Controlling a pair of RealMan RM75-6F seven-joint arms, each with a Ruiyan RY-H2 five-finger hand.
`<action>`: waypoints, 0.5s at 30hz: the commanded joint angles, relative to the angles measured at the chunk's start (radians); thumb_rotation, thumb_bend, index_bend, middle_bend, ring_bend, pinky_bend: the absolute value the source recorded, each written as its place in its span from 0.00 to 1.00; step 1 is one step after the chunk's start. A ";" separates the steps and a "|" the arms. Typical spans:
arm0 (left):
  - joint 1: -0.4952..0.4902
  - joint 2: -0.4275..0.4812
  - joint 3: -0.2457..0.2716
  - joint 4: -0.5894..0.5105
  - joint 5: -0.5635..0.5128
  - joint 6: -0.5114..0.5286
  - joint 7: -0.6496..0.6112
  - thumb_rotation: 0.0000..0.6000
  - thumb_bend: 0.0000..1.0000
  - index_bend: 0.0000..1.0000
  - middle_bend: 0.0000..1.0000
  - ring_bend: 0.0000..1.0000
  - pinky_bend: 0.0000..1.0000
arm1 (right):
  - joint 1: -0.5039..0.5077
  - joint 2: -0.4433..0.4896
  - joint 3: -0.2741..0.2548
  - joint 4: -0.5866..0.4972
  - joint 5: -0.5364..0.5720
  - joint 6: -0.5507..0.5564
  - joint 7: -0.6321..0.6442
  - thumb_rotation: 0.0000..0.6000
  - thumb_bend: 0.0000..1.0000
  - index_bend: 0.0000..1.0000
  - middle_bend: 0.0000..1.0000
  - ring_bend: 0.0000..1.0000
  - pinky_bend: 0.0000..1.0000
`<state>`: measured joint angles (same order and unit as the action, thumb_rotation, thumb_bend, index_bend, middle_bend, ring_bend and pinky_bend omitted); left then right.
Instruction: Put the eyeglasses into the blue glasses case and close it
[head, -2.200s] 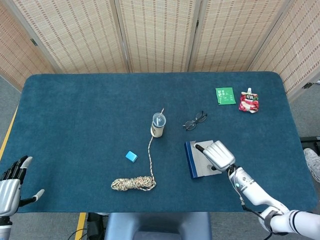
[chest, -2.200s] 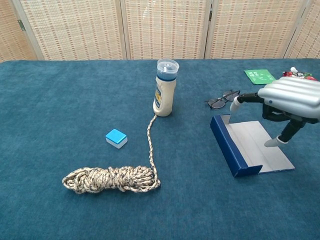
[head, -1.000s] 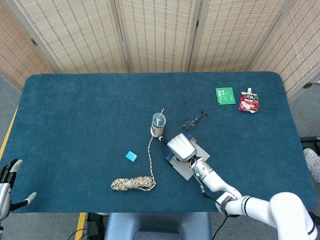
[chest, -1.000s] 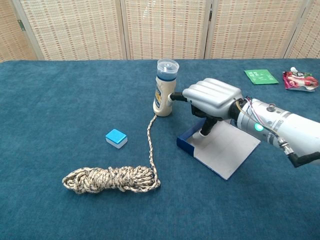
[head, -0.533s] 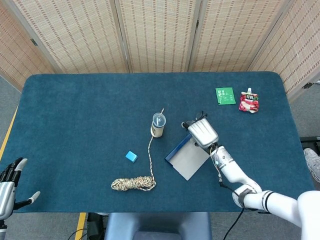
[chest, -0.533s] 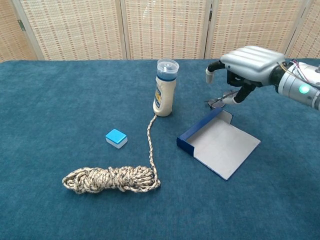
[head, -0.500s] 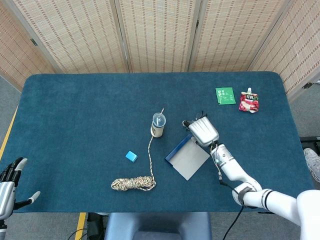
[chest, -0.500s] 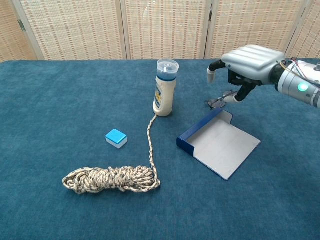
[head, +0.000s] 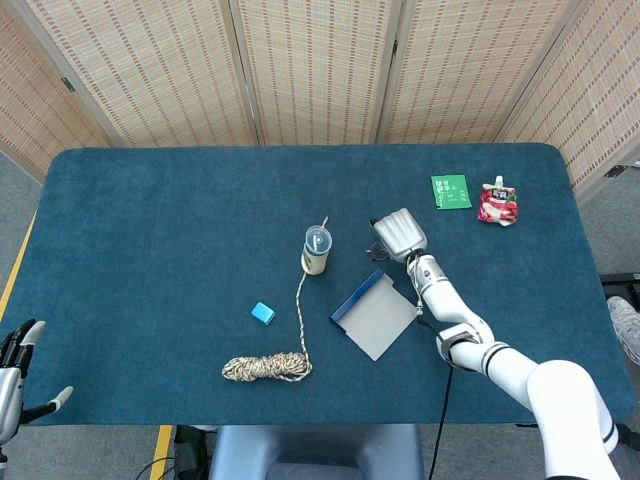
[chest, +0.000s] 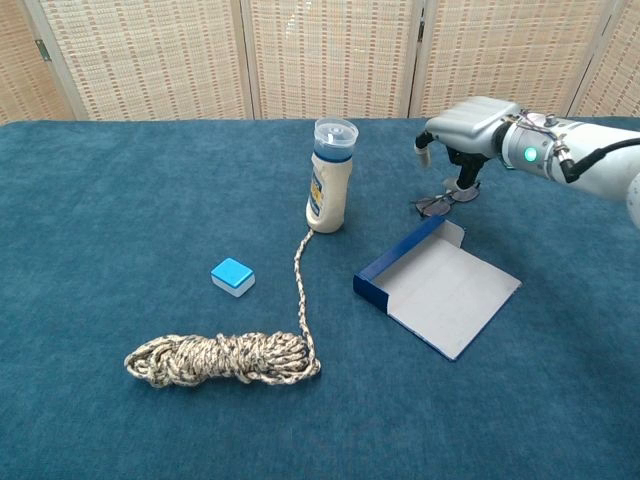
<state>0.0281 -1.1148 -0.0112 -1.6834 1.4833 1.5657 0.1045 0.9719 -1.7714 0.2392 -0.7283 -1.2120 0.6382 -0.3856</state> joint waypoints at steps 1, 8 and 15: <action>0.002 -0.001 0.001 0.000 -0.004 -0.001 0.003 1.00 0.20 0.07 0.09 0.12 0.23 | 0.040 -0.057 -0.009 0.093 0.015 -0.057 -0.008 1.00 0.38 0.33 1.00 1.00 0.97; 0.010 -0.003 0.001 0.009 -0.015 0.000 -0.004 1.00 0.19 0.07 0.09 0.12 0.23 | 0.056 -0.109 -0.023 0.193 0.016 -0.099 0.016 1.00 0.38 0.33 1.00 1.00 0.97; 0.012 -0.009 0.000 0.018 -0.017 -0.002 -0.011 1.00 0.19 0.07 0.09 0.12 0.23 | 0.056 -0.128 -0.035 0.244 0.005 -0.116 0.040 1.00 0.38 0.35 1.00 1.00 0.97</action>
<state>0.0397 -1.1241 -0.0109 -1.6652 1.4657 1.5632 0.0933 1.0283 -1.8979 0.2058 -0.4867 -1.2046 0.5230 -0.3485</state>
